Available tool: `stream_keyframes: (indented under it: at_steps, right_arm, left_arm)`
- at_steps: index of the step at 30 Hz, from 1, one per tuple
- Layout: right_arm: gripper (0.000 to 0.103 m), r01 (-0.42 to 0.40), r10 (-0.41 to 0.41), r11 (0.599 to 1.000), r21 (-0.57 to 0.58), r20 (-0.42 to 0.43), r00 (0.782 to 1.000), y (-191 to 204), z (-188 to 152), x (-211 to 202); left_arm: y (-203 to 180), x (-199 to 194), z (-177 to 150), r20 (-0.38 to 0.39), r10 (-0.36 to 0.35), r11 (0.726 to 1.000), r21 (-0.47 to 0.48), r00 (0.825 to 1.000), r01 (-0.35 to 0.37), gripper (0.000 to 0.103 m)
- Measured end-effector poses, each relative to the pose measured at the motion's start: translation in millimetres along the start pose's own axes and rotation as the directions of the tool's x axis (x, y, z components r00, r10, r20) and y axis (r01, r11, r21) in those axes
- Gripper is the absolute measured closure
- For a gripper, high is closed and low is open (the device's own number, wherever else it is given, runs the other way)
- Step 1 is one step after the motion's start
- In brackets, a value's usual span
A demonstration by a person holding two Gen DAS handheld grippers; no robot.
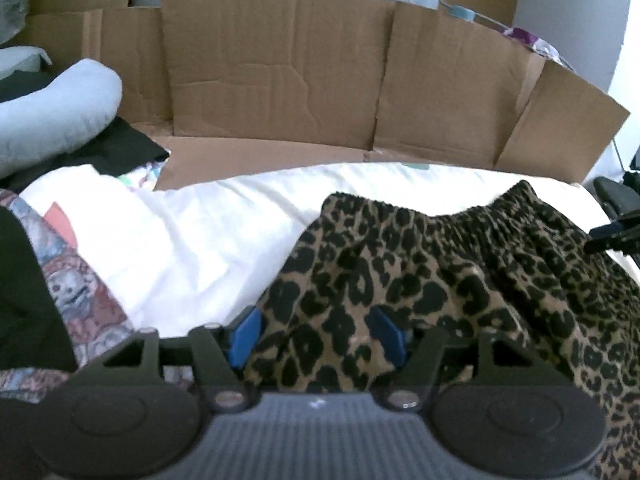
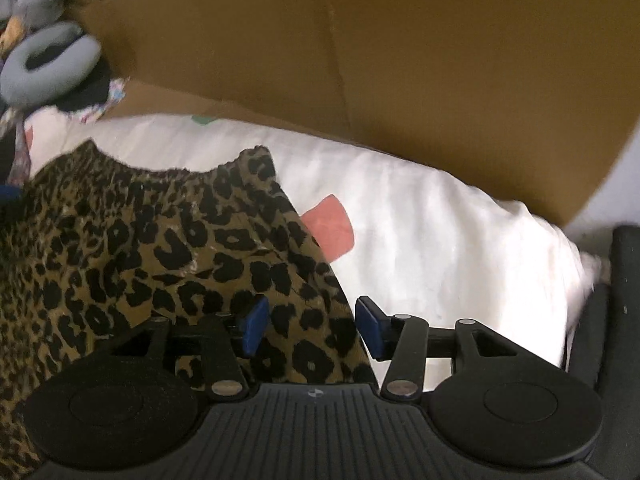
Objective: Fold clothes
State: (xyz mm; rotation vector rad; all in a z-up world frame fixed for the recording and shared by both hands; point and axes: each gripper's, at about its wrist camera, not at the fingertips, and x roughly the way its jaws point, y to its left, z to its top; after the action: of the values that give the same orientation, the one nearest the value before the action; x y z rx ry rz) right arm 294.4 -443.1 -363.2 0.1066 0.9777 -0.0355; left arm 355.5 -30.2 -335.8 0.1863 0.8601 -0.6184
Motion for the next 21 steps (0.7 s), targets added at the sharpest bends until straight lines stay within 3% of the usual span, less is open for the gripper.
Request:
stream_keyframes:
  at_steps: [3, 4, 5, 6, 8, 11, 15, 18, 20, 21]
  right_arm:
    - [0.052, -0.019, 0.019, 1.000, 0.009, -0.020, 1.000, -1, 2, 8]
    - [0.059, -0.019, 0.019, 1.000, 0.011, -0.033, 0.999, -1, 2, 10]
    - [0.071, -0.013, 0.013, 1.000, 0.006, -0.039, 0.999, 0, 1, 12]
    - [0.076, -0.002, 0.002, 1.000, -0.003, -0.037, 0.999, 0, 0, 12]
    - [0.088, 0.004, -0.004, 1.000, 0.000, -0.031, 1.000, -3, -2, 11]
    - [0.094, 0.026, -0.026, 1.000, 0.004, -0.030, 0.999, -7, -2, 9]
    - [0.094, 0.069, -0.068, 0.997, 0.027, -0.037, 0.997, -10, 2, 10]
    - [0.092, 0.100, -0.098, 0.994, 0.051, -0.048, 0.994, -8, 3, 14]
    - [0.077, 0.109, -0.106, 0.991, 0.079, -0.045, 0.993, -9, 4, 11]
    - [0.075, 0.098, -0.095, 0.990, 0.099, -0.033, 0.995, -11, 4, 6]
  left_arm:
    - [3, 8, 4, -0.009, -0.013, 0.999, -0.034, 1.000, 0.013, 0.046]
    - [4, 10, 5, -0.012, -0.017, 0.999, -0.045, 1.000, 0.017, 0.050]
    - [7, 13, 6, -0.019, -0.014, 0.998, -0.061, 1.000, 0.013, 0.059]
    - [10, 15, 6, -0.029, -0.001, 0.997, -0.082, 1.000, -0.001, 0.077]
    - [12, 16, 7, -0.036, 0.067, 0.996, -0.063, 0.997, -0.070, 0.100]
    - [18, 11, 8, -0.028, 0.106, 0.992, -0.059, 0.994, -0.107, 0.101]
    - [22, 13, 8, -0.046, 0.154, 0.987, -0.043, 0.987, -0.156, 0.101]
    - [29, 17, 7, -0.076, 0.186, 0.977, -0.092, 0.979, -0.193, 0.099]
    - [29, 11, 8, -0.076, 0.200, 0.972, -0.114, 0.977, -0.207, 0.089]
    - [27, 6, 9, -0.061, 0.188, 0.974, -0.113, 0.980, -0.194, 0.086]
